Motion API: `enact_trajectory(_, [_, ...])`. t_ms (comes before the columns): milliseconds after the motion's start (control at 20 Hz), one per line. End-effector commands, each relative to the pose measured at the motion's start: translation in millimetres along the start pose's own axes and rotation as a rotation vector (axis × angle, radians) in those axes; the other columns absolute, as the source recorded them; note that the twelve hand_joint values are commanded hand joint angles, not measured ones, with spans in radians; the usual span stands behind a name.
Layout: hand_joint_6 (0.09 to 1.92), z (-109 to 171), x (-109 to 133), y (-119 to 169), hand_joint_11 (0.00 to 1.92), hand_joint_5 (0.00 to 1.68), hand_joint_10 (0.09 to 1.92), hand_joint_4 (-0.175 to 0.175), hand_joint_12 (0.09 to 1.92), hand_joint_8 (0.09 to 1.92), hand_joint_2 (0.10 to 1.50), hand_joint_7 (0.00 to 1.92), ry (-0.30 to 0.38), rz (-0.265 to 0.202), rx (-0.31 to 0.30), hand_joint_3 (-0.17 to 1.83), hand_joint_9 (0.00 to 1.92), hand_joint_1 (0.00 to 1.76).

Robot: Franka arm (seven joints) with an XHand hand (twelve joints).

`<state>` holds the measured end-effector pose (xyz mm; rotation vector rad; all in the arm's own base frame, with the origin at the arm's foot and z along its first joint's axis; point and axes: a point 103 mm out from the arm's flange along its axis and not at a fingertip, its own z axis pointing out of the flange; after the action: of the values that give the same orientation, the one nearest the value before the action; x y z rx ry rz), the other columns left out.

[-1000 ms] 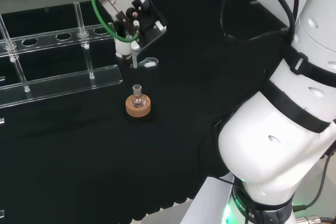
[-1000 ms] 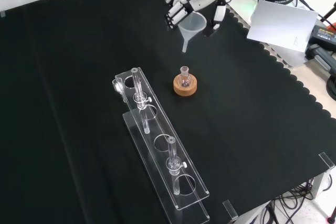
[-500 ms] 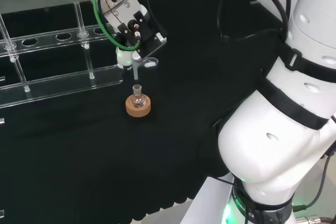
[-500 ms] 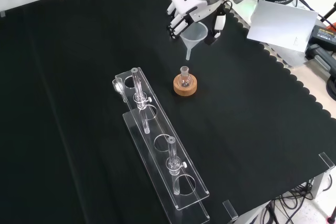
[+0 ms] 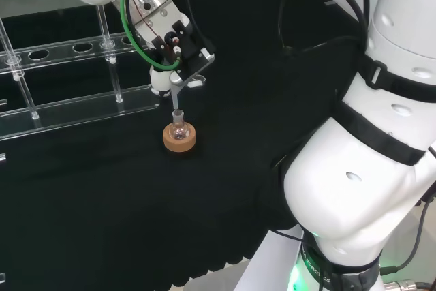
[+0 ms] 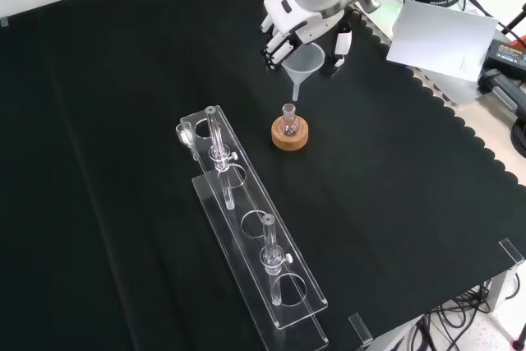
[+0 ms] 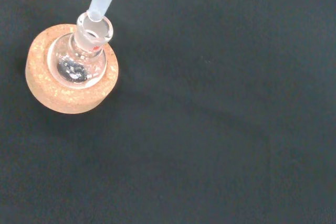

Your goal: Place the funnel on the round-bottom flask.

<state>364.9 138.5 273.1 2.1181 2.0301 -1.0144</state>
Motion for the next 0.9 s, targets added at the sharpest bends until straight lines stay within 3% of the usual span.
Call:
enact_trajectory(50, [0.74,8,5,15,0.72,0.74,0.34,-0.008,1.18,0.63,0.84,0.79,0.001,-0.01,0.005,0.55,1.09,0.71])
enact_trajectory(900, [0.75,14,7,36,0.72,0.72,0.35,-0.011,1.18,0.65,0.85,0.78,-0.002,-0.002,0.039,0.55,1.08,0.71])
